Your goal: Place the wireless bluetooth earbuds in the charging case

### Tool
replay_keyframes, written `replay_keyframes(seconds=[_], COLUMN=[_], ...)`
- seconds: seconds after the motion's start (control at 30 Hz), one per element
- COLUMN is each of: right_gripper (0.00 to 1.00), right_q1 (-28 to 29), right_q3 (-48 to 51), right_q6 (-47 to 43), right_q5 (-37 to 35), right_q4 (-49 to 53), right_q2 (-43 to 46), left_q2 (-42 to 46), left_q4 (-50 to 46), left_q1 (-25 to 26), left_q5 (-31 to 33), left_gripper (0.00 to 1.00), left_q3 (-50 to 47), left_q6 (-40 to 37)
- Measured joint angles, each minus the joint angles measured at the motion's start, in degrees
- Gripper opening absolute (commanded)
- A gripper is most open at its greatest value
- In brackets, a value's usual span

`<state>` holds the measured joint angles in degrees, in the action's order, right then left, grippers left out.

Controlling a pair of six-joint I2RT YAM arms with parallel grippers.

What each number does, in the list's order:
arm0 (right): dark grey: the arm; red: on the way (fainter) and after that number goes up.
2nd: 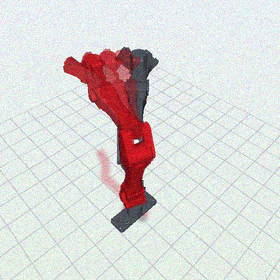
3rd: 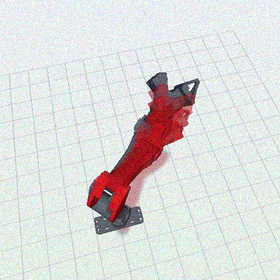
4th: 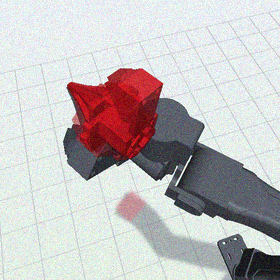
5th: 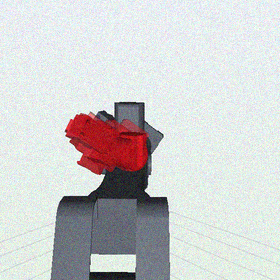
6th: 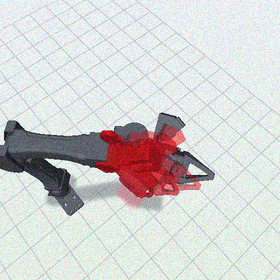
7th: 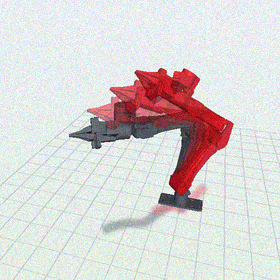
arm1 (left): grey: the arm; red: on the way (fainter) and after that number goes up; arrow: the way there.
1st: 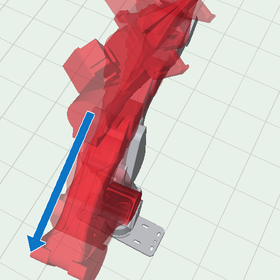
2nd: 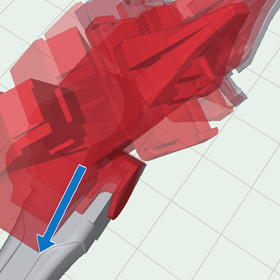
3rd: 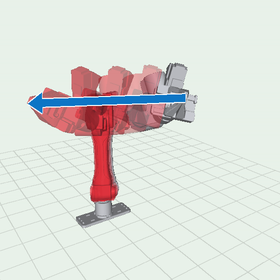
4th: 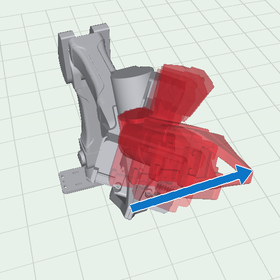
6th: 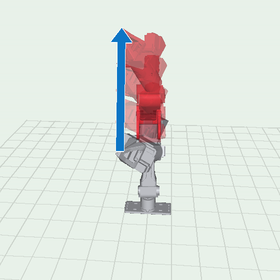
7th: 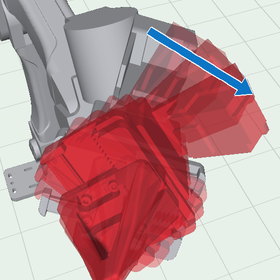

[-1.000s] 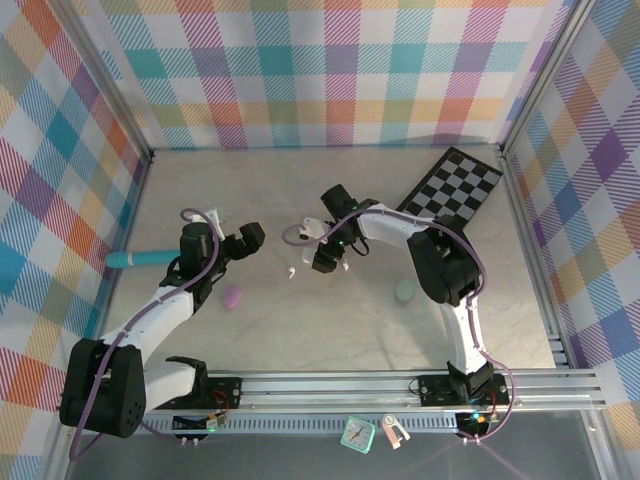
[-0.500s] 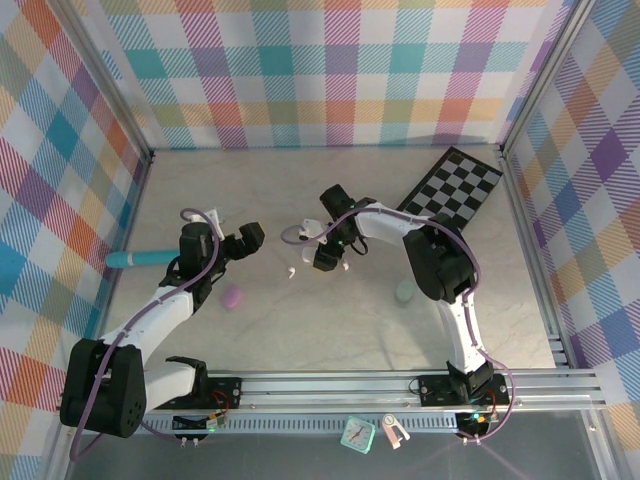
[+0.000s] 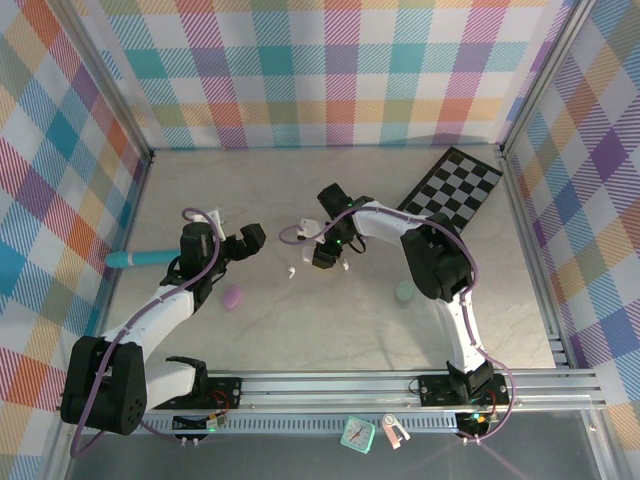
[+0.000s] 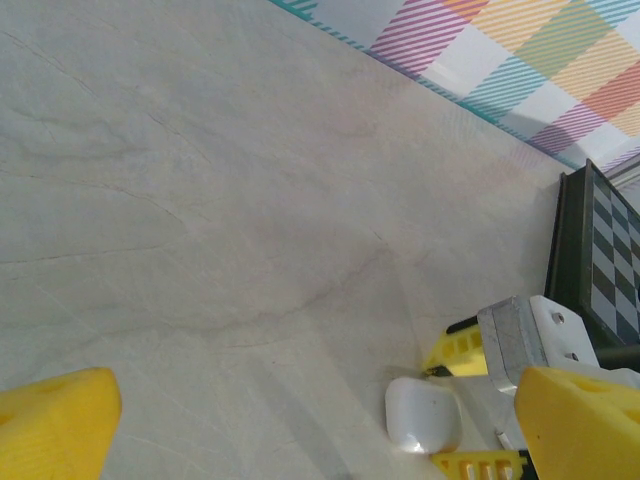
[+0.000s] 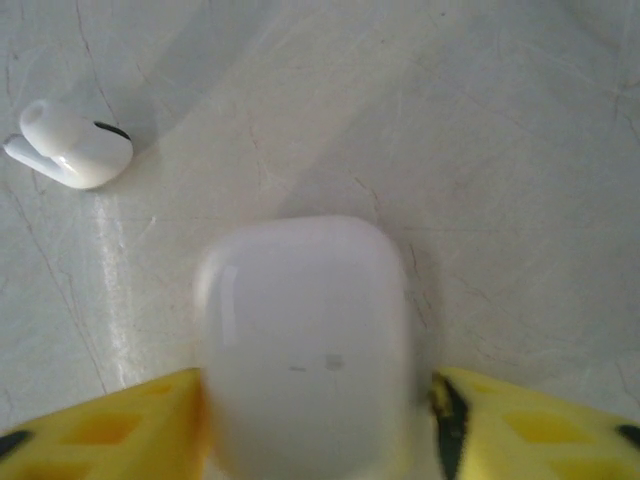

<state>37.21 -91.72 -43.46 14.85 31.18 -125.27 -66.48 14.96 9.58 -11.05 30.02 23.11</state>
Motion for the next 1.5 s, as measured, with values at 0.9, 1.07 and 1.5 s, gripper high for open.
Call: replay_keyframes(seconds=[0.9,1.07,1.5], right_gripper=[0.39,0.39,0.39], right_q1=[1.0,1.5,1.4], right_q3=[22.3,23.2,23.9], right_q6=[7.1,8.4,9.7], right_q5=[-2.5,-1.3,0.7], right_q4=[-13.9,-15.4,-15.8], right_q2=[24.7,28.5,30.8], left_q2=[-14.5,-16.8,-21.6], left_q4=[-1.6,-1.2,5.1], left_q1=[3.5,8.8,12.4], left_q5=[-27.0,-31.8,-39.1], left_gripper=[0.87,0.63,0.22], left_q3=[9.7,10.7,12.6], left_q6=[2.3,4.8,9.7])
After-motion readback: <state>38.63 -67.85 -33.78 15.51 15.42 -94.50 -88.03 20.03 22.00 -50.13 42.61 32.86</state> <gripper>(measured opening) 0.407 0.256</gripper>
